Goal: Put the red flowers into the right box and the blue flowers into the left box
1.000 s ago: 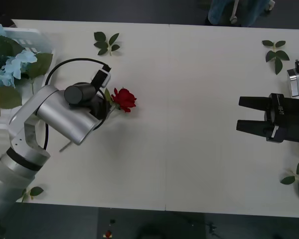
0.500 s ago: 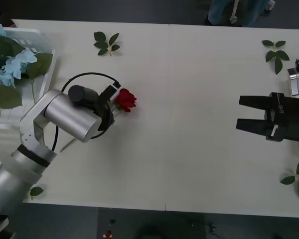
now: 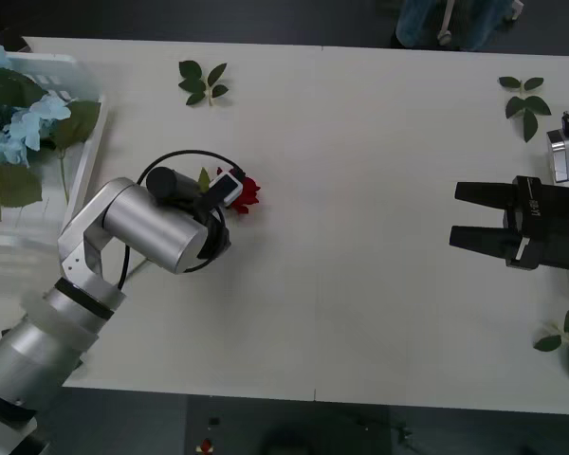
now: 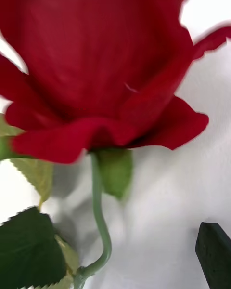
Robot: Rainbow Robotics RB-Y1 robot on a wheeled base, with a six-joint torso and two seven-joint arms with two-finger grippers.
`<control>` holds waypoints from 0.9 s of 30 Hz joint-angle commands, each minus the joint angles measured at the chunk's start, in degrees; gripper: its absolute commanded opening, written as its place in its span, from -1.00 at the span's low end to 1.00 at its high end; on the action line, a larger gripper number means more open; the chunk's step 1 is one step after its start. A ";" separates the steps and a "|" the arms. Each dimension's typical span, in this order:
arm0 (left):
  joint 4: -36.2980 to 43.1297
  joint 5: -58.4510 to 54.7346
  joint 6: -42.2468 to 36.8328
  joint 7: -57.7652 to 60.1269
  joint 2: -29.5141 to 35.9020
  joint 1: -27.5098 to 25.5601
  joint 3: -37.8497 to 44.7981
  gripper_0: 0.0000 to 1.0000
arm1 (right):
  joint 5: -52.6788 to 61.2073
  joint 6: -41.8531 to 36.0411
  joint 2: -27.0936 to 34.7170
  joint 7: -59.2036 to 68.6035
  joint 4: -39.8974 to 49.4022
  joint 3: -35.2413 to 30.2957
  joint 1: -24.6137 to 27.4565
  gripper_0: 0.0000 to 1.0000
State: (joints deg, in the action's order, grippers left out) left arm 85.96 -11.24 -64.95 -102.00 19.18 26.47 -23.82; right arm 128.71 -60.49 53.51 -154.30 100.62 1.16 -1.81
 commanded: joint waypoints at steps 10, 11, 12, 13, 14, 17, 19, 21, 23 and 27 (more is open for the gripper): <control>-2.46 -0.36 2.02 -3.55 -0.72 2.97 0.09 -1.00 | 0.75 -0.06 0.81 -0.70 1.77 -0.81 -0.65 1.00; -2.46 -0.45 2.02 -3.47 -0.72 2.97 0.00 -1.00 | 0.75 -0.06 0.72 -0.70 1.77 -0.81 -0.65 1.00; -2.72 -0.45 2.02 -3.38 -0.72 2.97 0.09 -1.00 | 0.75 -0.06 0.72 -0.70 1.77 -0.81 -0.65 1.00; -2.81 -0.45 2.02 -3.29 -0.72 2.97 0.09 -1.00 | 0.75 -0.06 0.72 -0.70 1.77 -0.81 -0.65 1.00; -3.08 -0.72 2.02 -3.03 -0.72 2.97 0.09 -1.00 | 0.75 -0.06 0.72 -0.70 1.77 -0.89 -0.65 1.00; -3.08 -1.51 2.02 -2.50 -0.72 2.97 0.17 -1.00 | 0.75 -0.06 0.63 -0.70 1.77 -0.81 -0.65 1.00; -2.81 -3.35 2.19 -2.24 -0.72 2.97 0.88 -1.00 | 0.75 -0.06 0.63 -0.70 1.77 -0.81 -0.65 1.00; -1.76 -6.17 2.19 -1.97 -0.72 2.97 1.93 -1.00 | 0.75 -0.06 0.72 -0.70 1.77 -0.89 -0.65 1.00; 0.09 -9.07 2.02 -1.80 -0.72 2.97 3.25 -1.00 | 0.75 -0.06 0.63 -0.70 1.77 -0.89 -0.65 1.00; 5.98 -16.27 -0.80 -1.80 -0.72 2.89 8.17 -1.00 | 0.75 -0.06 0.63 -0.70 1.77 -0.81 -0.65 1.00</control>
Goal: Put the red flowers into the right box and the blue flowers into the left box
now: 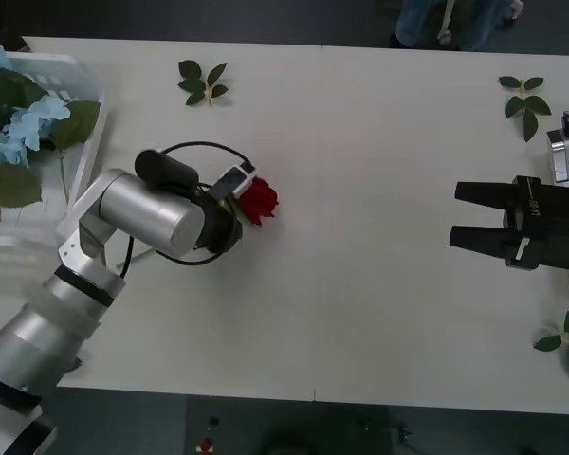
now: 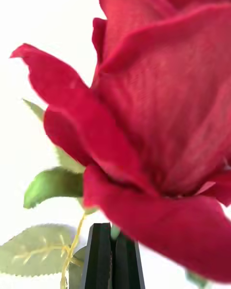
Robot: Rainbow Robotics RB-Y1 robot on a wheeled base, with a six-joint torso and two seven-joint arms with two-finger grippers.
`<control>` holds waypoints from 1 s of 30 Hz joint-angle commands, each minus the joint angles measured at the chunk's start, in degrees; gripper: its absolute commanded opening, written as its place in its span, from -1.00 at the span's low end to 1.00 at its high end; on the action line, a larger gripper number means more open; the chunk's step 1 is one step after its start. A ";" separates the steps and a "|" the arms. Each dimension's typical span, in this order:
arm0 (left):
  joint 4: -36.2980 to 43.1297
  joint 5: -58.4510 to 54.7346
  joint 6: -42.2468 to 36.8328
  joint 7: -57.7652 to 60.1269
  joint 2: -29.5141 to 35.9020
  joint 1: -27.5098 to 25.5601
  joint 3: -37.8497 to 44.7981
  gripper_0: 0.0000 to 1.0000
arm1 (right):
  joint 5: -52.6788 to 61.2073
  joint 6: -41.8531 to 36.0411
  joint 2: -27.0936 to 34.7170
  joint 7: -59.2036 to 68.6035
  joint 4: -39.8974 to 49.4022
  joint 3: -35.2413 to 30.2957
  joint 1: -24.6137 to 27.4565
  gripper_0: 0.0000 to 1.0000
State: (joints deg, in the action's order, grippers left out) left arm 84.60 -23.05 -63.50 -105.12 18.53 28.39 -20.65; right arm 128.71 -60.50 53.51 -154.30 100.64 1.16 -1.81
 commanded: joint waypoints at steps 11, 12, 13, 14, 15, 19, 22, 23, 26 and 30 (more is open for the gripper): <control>18.76 -39.71 -10.41 1.85 0.11 0.70 25.49 -1.00 | 0.75 -0.06 0.63 -0.70 1.75 -0.81 -0.74 1.00; 18.67 -43.04 -10.77 1.94 0.11 0.61 26.89 -1.00 | 0.75 -0.15 0.63 -0.70 1.75 -0.81 -0.65 1.00; 18.32 -47.00 -11.12 2.12 0.11 0.44 28.21 -1.00 | 0.75 -0.15 0.63 -0.70 1.75 -0.81 -0.74 1.00; 17.70 -51.04 -11.03 2.29 0.20 0.26 29.27 -1.00 | 0.75 -0.24 0.63 -0.70 1.75 -0.81 -0.74 1.00; 17.18 -52.98 -11.12 2.47 0.20 0.26 29.71 -1.00 | 0.75 -0.24 0.63 -0.70 1.75 -0.81 -0.74 1.00; 10.94 -69.76 -8.04 3.00 0.20 -0.09 29.88 -1.00 | 0.84 -0.32 0.63 -0.70 1.75 -0.81 -0.74 1.00; 7.51 -78.11 -4.17 2.29 0.20 -0.44 27.42 -1.00 | 0.93 -0.50 0.63 -0.70 1.75 -0.81 -0.65 1.00; 7.42 -79.61 -2.15 2.03 0.28 -0.71 26.19 -1.00 | 1.02 -0.67 0.63 -0.70 1.75 -0.81 -0.65 1.00; 7.95 -81.19 3.65 1.59 0.20 -1.23 22.32 -1.00 | 1.46 -0.76 0.63 -0.70 1.75 -0.72 -0.74 1.00; 9.09 -83.04 14.55 0.89 0.28 -1.67 14.85 -1.00 | 3.48 -0.24 0.63 -0.70 1.75 0.69 -0.74 1.00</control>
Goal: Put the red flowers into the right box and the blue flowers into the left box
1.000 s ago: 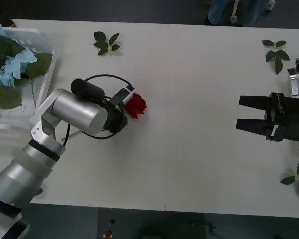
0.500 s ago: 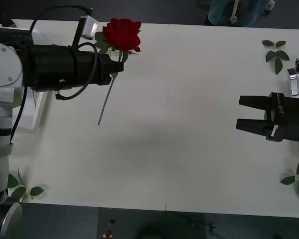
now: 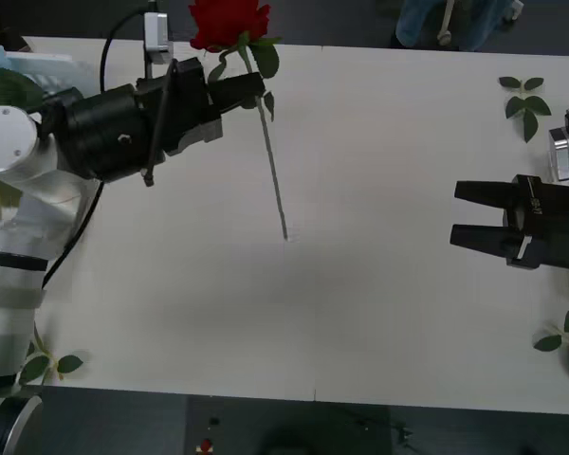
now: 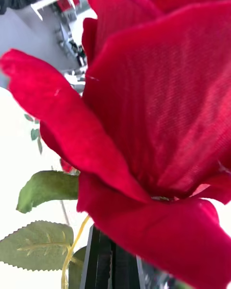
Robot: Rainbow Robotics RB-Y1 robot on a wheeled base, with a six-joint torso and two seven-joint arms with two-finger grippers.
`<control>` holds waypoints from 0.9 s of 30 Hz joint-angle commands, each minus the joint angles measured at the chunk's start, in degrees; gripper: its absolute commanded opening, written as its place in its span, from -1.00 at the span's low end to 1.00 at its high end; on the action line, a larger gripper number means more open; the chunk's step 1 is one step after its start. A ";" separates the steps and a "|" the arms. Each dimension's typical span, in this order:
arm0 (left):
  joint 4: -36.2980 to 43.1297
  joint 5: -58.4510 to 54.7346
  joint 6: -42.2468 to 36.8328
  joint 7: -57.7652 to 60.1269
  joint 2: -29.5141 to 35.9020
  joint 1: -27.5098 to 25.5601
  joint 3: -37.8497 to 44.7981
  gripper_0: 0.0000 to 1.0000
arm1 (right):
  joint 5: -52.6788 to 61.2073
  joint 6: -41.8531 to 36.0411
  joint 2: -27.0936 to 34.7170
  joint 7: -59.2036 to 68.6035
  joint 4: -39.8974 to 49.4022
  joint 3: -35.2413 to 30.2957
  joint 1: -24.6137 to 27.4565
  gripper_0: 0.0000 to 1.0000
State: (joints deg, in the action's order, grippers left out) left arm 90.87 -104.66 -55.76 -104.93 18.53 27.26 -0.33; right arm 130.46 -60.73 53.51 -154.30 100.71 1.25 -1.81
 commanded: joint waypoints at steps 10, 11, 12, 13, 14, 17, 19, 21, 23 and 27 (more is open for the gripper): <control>5.98 -2.83 29.39 0.34 0.10 -0.45 -23.76 -1.00 | 3.05 4.39 0.63 -0.70 1.68 4.47 -0.74 1.00; 5.98 -2.83 29.48 0.34 0.10 -0.36 -24.46 -1.00 | 3.05 4.74 0.63 -0.70 1.68 4.73 -0.74 1.00; 6.16 -2.83 29.48 0.34 0.01 -0.36 -25.25 -1.00 | 2.96 5.27 0.63 -0.70 1.68 4.90 -0.74 1.00; 6.16 -2.83 29.57 0.34 0.01 -0.45 -26.04 -1.00 | 2.78 5.62 0.63 -0.70 1.68 4.99 -0.82 1.00; 6.16 -2.83 29.74 0.34 0.01 -0.45 -26.30 -1.00 | 2.61 5.71 0.63 -0.70 1.68 4.90 -0.91 1.00; 6.34 -2.83 30.53 0.34 0.01 -0.45 -28.15 -1.00 | 0.50 6.33 0.63 -0.70 1.68 4.99 -1.18 1.00; 6.42 -2.92 31.32 0.43 -0.16 -0.45 -29.03 -1.00 | -0.21 6.76 0.63 -0.70 1.68 4.99 -1.26 1.00; 6.42 -2.92 32.64 0.43 -0.34 -0.19 -30.17 -1.00 | -0.38 7.47 0.63 -0.70 1.68 5.70 -1.35 1.00; 6.42 -3.27 33.78 0.52 -0.34 0.34 -31.31 -1.00 | -0.38 8.43 0.63 -0.70 1.68 6.84 -1.70 1.00; 6.42 -3.71 36.42 0.87 -1.48 1.40 -33.07 -1.00 | -0.38 11.51 0.54 -0.70 1.68 9.74 -2.41 1.00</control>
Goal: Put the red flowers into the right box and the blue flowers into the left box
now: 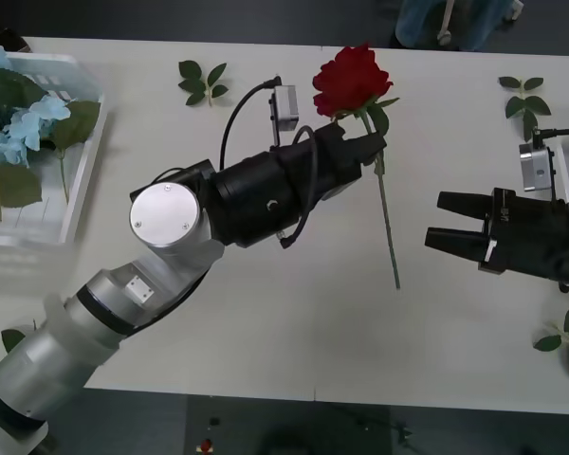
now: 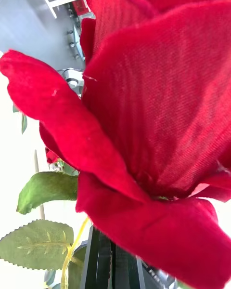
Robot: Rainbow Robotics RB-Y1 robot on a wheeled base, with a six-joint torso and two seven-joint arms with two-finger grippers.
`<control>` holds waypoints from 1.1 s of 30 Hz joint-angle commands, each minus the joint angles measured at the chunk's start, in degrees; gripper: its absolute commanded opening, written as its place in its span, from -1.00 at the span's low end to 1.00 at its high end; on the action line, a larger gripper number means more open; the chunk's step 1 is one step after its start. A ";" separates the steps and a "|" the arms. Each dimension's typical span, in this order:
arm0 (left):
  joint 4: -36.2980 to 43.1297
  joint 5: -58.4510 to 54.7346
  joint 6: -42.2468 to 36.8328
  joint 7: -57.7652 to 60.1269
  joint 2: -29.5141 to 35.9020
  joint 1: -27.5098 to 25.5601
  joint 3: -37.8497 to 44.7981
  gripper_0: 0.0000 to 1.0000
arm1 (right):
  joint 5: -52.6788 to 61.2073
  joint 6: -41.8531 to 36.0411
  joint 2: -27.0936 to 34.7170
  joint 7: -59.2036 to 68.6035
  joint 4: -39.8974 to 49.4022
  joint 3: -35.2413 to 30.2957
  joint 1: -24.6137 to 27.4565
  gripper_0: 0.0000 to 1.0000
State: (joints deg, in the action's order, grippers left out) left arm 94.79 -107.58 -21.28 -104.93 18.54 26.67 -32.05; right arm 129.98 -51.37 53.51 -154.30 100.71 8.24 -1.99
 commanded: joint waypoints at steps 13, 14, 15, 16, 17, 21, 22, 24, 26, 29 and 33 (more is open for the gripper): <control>2.42 0.61 3.88 1.14 -5.09 3.21 -2.66 -1.00 | -2.54 6.46 -2.71 -0.70 -1.04 8.02 -5.75 1.00; 2.42 0.79 3.88 1.22 -5.35 3.21 -2.66 -1.00 | -2.54 6.46 -3.06 -0.70 -1.83 8.55 -6.45 1.00; 2.42 0.79 3.88 1.22 -5.44 3.21 -2.66 -1.00 | -2.63 6.46 -3.06 -0.70 -2.10 8.81 -6.80 1.00; 2.42 0.79 3.88 1.22 -5.62 3.21 -2.66 -1.00 | -2.54 6.46 -3.15 -0.70 -2.36 8.90 -7.06 1.00; 2.42 0.79 3.88 1.22 -5.62 3.21 -2.75 -1.00 | -2.54 6.46 -3.24 -0.70 -2.45 8.99 -7.15 1.00; 2.42 0.88 3.88 1.22 -5.88 3.21 -2.66 -1.00 | -2.54 6.37 -3.24 -0.70 -2.45 8.99 -7.15 -1.00; 2.24 0.88 3.88 1.22 -5.88 3.21 -2.75 -1.00 | -2.54 6.37 -3.24 -0.70 -2.45 8.99 -7.24 -1.00; 2.15 0.96 3.88 1.22 -6.06 3.21 -2.75 -1.00 | -2.54 6.37 -3.24 -0.70 -2.45 8.99 -7.24 -1.00; 1.80 1.40 3.88 1.22 -6.23 3.21 -2.75 -1.00 | -2.45 6.28 -3.24 -0.70 -2.45 8.99 -7.24 -1.00; 1.45 1.76 3.88 1.22 -6.41 3.21 -2.75 -1.00 | -2.45 6.28 -3.15 -0.70 -2.45 8.99 -7.33 -1.00; 1.27 2.02 3.88 1.22 -6.41 3.30 -2.75 -1.00 | -2.45 6.20 -3.15 -0.70 -2.45 8.99 -7.42 -1.00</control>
State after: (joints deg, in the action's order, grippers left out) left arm 94.79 -105.75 -17.46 -104.93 13.72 28.09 -34.24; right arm 127.25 -44.80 50.09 -154.30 97.22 18.15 -9.04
